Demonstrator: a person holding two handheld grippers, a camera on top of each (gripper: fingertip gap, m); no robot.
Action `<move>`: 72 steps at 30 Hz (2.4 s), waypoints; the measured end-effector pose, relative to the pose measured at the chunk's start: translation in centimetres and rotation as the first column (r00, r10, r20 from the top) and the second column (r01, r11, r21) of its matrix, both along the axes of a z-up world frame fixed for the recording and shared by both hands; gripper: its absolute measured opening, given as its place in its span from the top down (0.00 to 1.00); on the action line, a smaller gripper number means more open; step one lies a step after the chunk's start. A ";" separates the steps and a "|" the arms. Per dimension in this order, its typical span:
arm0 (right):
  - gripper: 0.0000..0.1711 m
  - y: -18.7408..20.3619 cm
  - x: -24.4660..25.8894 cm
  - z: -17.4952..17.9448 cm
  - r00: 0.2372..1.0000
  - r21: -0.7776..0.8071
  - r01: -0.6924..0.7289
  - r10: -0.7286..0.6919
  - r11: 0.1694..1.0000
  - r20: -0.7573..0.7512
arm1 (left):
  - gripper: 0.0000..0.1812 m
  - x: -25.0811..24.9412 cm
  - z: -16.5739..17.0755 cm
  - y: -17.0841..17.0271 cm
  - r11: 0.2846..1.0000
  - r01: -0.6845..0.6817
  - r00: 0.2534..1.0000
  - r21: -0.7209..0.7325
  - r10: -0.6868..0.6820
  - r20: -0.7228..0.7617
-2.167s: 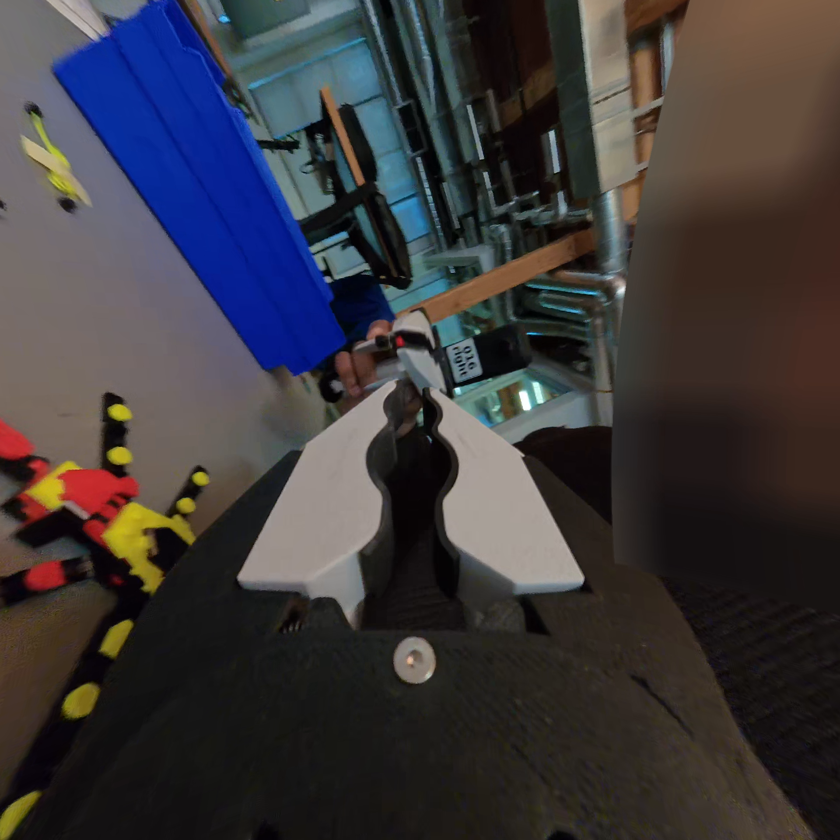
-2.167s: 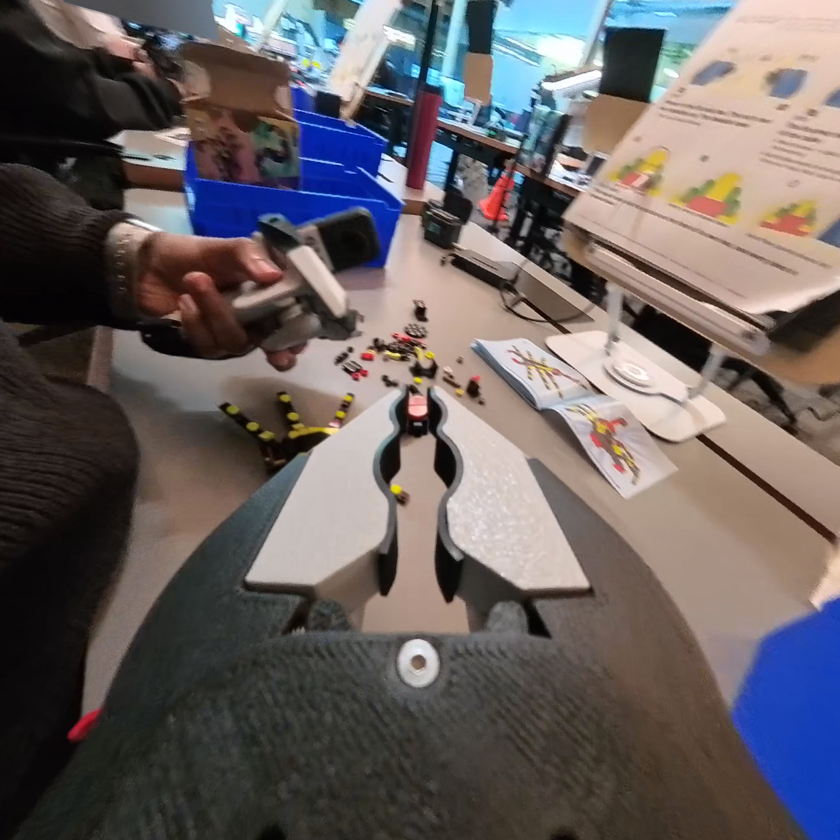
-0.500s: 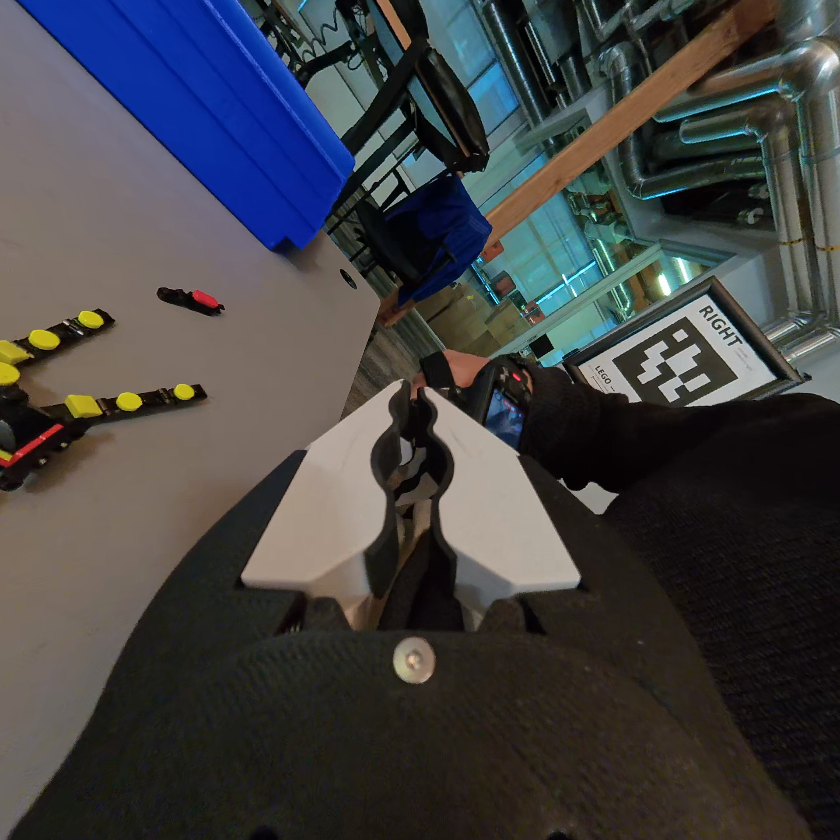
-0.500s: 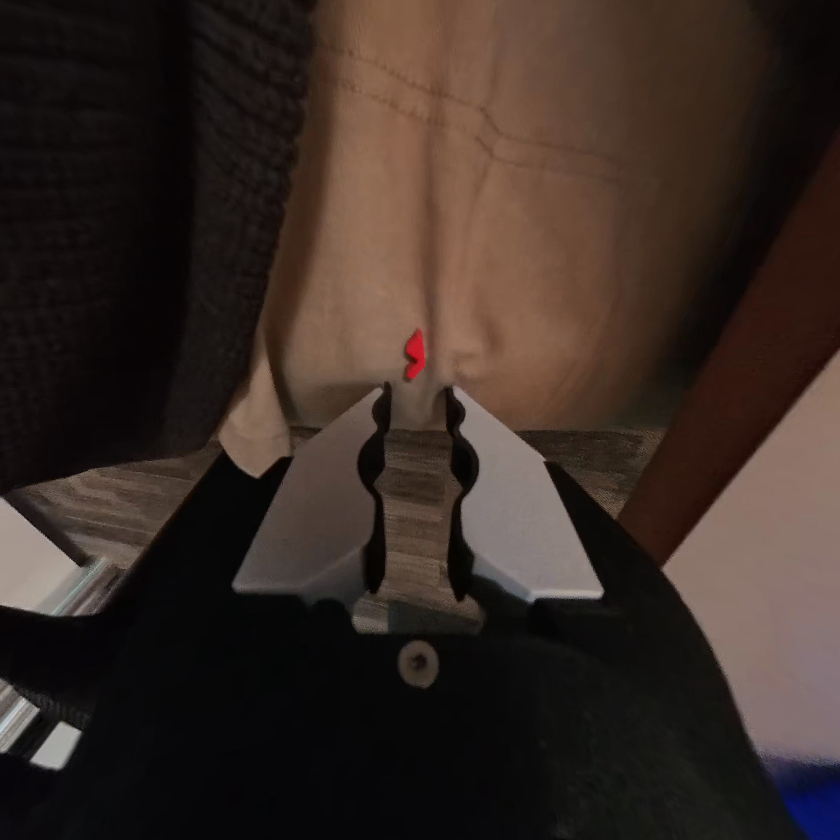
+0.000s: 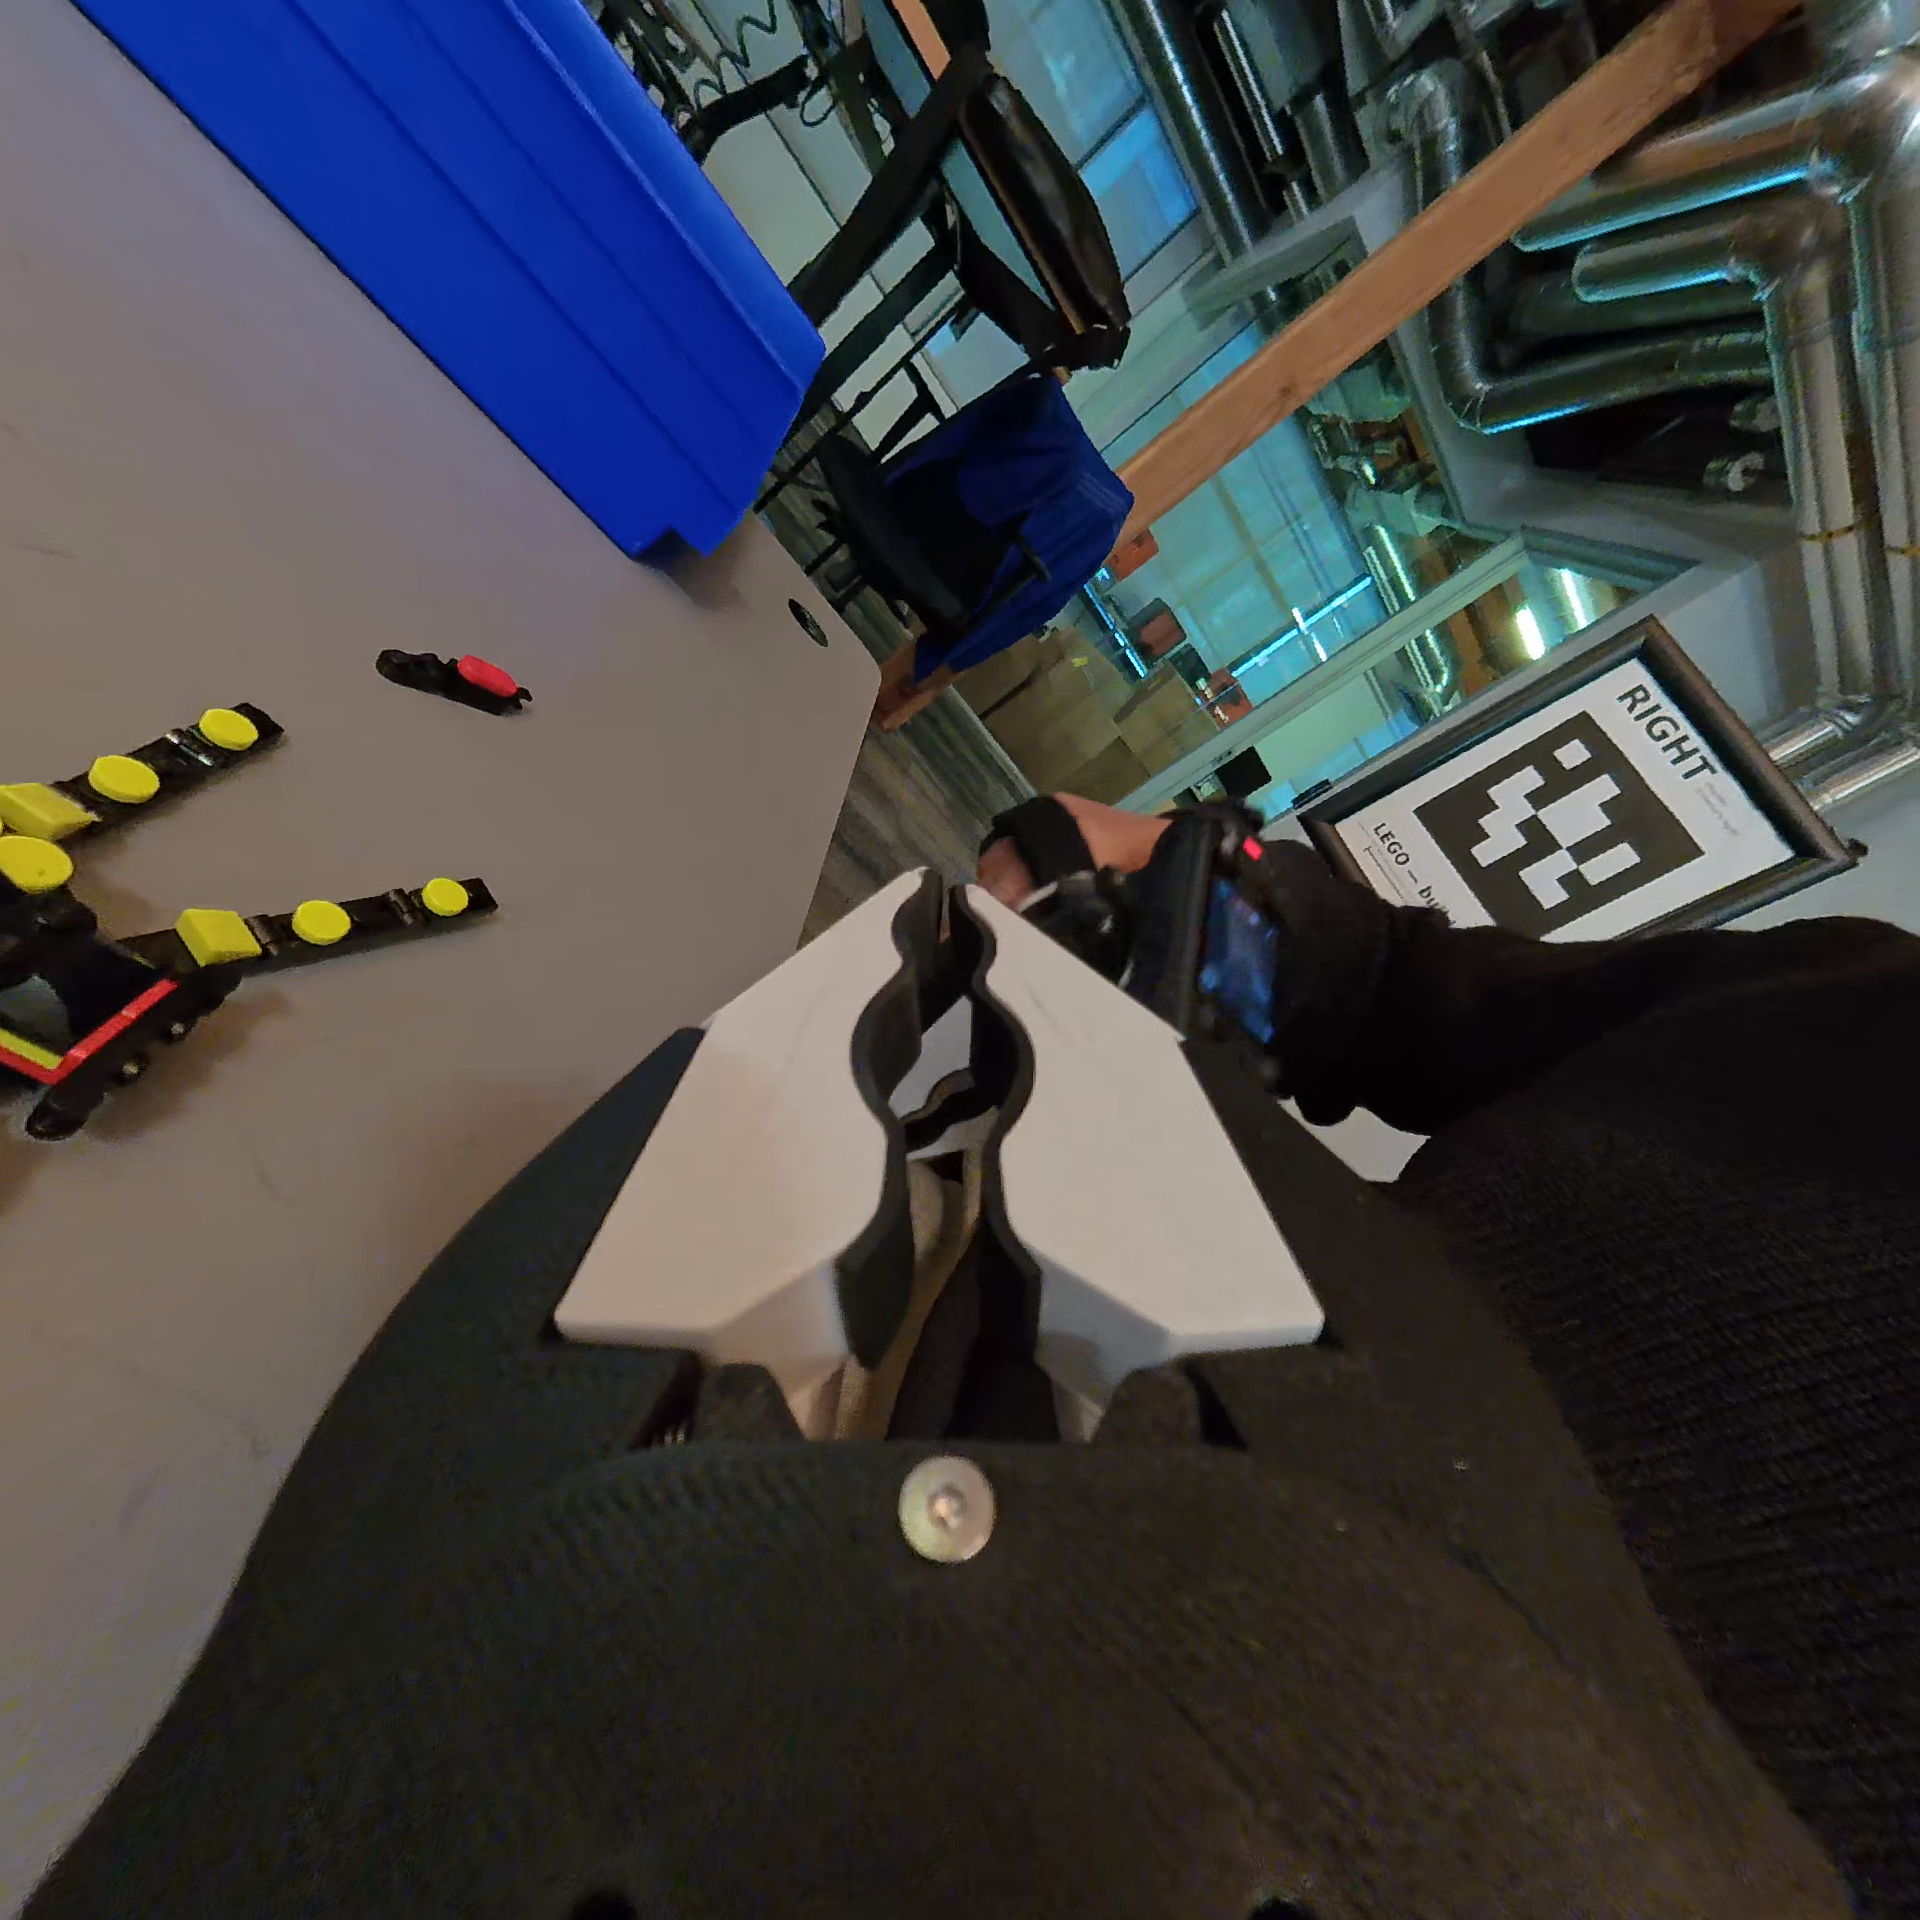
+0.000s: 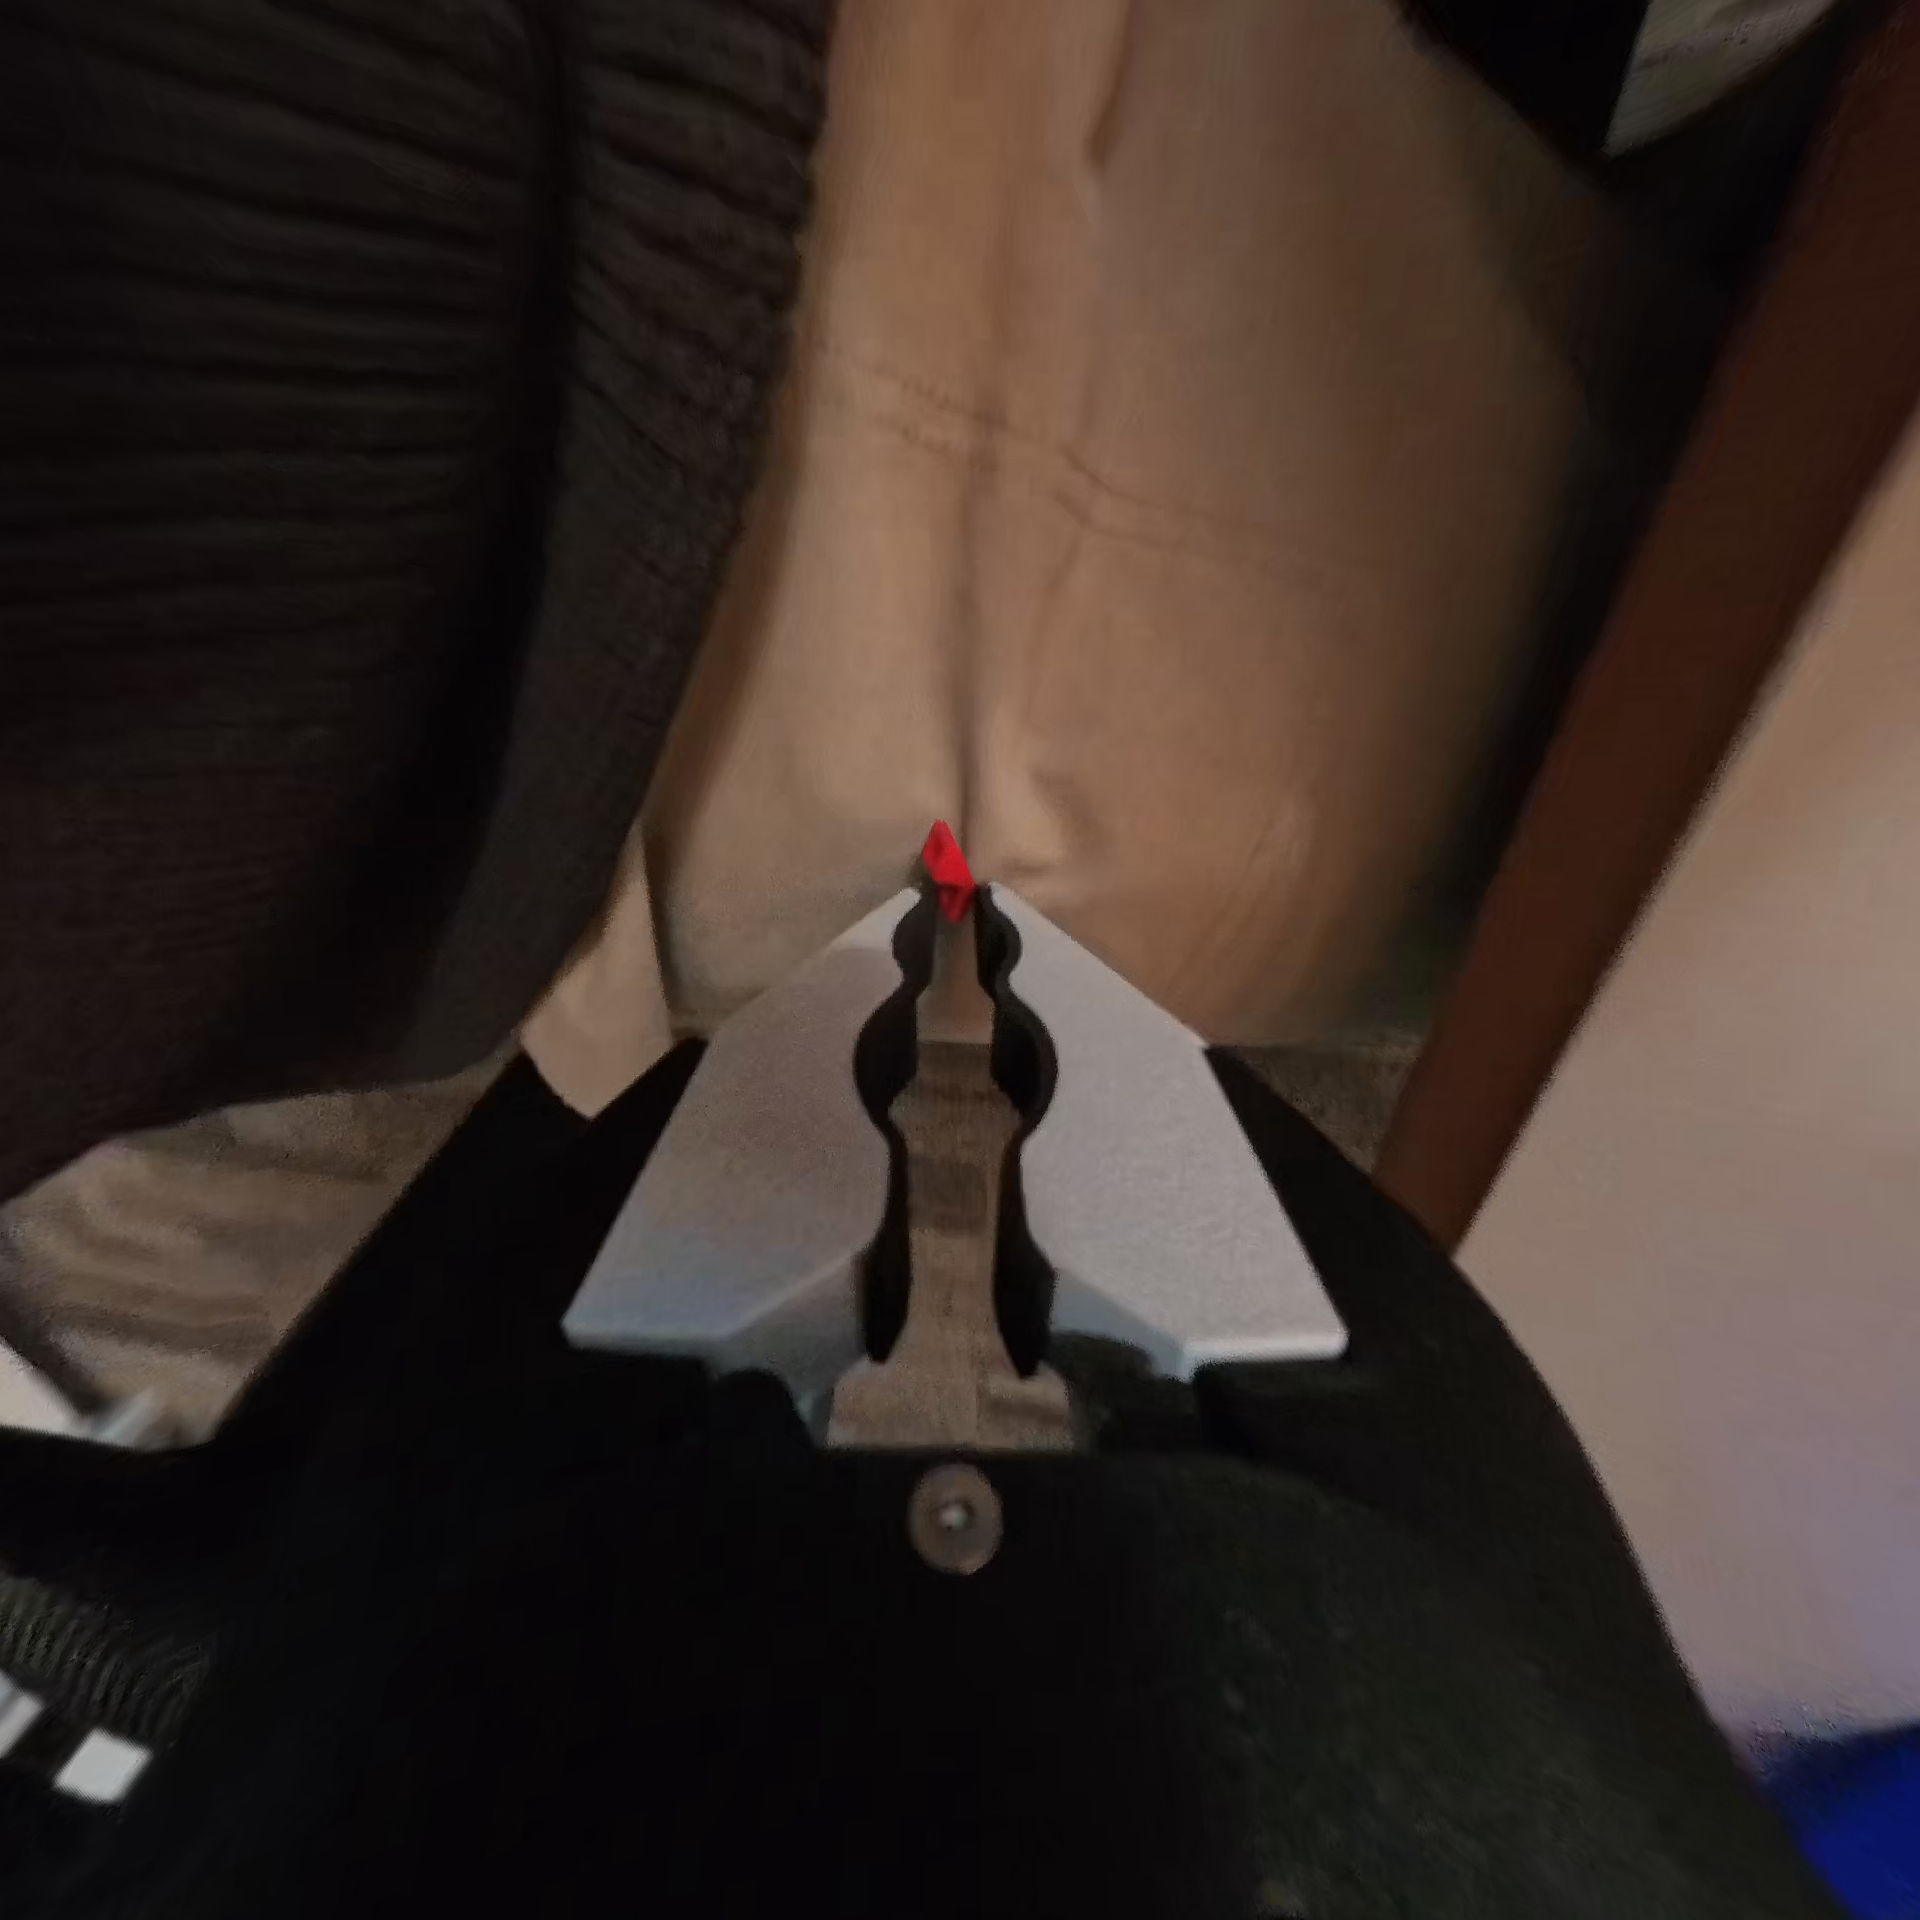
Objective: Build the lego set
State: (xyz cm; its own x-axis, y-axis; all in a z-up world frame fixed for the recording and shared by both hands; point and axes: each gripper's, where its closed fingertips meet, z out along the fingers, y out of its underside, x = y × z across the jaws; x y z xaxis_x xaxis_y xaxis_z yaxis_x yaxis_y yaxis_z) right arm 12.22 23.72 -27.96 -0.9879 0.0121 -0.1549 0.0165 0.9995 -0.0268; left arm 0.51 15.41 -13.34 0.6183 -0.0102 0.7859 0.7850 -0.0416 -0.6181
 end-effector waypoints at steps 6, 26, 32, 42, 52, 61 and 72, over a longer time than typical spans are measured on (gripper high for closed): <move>0.99 -3.5 -8.6 7.4 0.852 -0.440 -0.064 -0.181 0.896 -0.492 | 0.97 0.8 -2.5 1.2 0.994 0.020 0.998 -0.108 -0.014 0.062; 0.99 -5.9 -13.2 10.8 0.696 -0.600 -0.224 -0.305 0.768 -0.650 | 0.96 -0.5 -2.7 3.5 0.998 -0.036 0.983 -0.047 0.044 0.176; 0.94 -6.5 -14.6 11.6 0.756 -0.741 -0.143 -0.411 0.656 -0.510 | 0.98 -1.5 -2.0 2.3 0.996 -0.084 0.979 0.018 0.080 0.185; 0.79 -0.1 -20.9 6.0 0.711 -0.698 0.429 -0.691 0.573 -0.131 | 0.98 -2.5 -3.3 0.8 0.982 -0.136 0.986 -0.131 0.121 -0.116; 0.96 -2.6 -19.9 5.1 0.812 -0.687 0.397 -0.582 0.609 -0.047 | 0.98 -2.6 -4.3 0.5 0.984 -0.101 0.990 -0.147 0.085 -0.115; 0.97 -7.5 -13.0 10.0 0.972 -0.836 0.129 -0.235 0.533 0.000 | 0.98 -1.7 -3.4 0.2 0.997 -0.019 0.997 -0.076 0.014 -0.070; 0.97 -7.6 -11.7 10.2 0.980 -0.832 -0.031 -0.146 0.554 -0.134 | 0.99 0.4 -3.5 0.6 0.988 0.105 0.988 -0.117 -0.118 -0.104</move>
State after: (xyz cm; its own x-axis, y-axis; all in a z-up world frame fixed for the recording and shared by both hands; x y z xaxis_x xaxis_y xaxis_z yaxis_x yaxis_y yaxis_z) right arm 0.53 16.15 -17.77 -0.9990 0.0238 0.0388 -0.0203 0.5289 -0.8484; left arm 0.89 16.03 -16.87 0.7008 -0.0004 0.7133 0.6991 -0.1981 -0.6870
